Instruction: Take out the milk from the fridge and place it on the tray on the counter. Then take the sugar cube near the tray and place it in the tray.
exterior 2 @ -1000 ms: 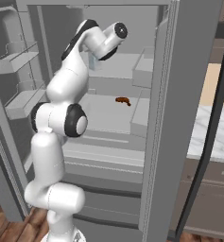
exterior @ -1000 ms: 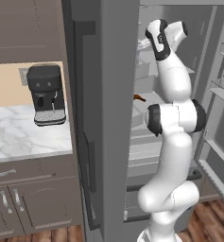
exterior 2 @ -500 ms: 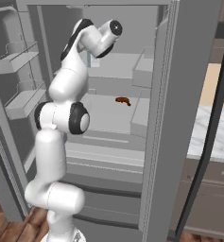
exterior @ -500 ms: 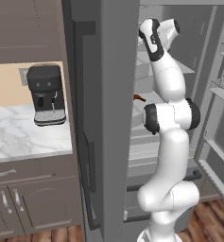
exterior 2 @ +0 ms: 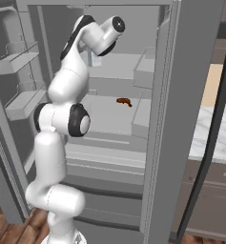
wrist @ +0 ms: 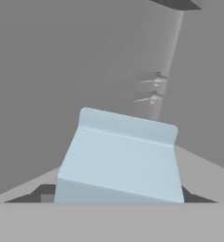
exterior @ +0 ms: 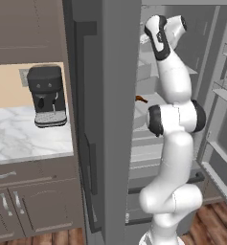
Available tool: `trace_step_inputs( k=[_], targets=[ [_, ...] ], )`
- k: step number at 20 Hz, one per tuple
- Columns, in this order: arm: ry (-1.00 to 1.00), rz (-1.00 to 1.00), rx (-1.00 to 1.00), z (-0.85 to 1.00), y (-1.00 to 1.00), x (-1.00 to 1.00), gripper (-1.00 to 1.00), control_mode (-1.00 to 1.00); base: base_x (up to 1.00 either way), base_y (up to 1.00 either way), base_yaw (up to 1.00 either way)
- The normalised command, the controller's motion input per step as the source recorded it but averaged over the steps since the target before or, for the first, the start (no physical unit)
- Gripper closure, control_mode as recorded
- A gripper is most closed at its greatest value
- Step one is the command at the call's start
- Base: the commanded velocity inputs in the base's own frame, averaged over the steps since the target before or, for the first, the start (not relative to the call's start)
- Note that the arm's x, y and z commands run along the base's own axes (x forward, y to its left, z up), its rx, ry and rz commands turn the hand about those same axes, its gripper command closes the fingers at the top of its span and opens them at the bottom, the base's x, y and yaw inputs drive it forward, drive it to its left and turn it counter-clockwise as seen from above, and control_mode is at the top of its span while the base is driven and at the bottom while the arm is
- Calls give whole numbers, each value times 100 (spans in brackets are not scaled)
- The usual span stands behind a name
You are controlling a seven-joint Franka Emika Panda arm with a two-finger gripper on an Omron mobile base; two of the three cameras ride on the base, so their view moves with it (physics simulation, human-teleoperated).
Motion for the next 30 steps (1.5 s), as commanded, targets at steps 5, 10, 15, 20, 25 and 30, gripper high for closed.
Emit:
trace_step_inputs(
  k=[5, 10, 15, 20, 25, 30],
  targets=[
    [-16, 0, -5, 0, 20, -92, 100, -100, 0, 0, 0],
    [-20, 0, 0, 10, 4, -100, 100, -100, 0, 0, 0],
    [-5, -8, 0, 17, 0, -100, 100, -100, 0, 0, 0],
    [0, -10, 0, 18, -1, -100, 100, -100, 0, 0, 0],
    [4, -14, 0, 8, 0, -100, 100, -100, 0, 0, 0],
    [2, -6, 0, -2, -18, -100, 100, -100, 0, 0, 0]
  ],
)
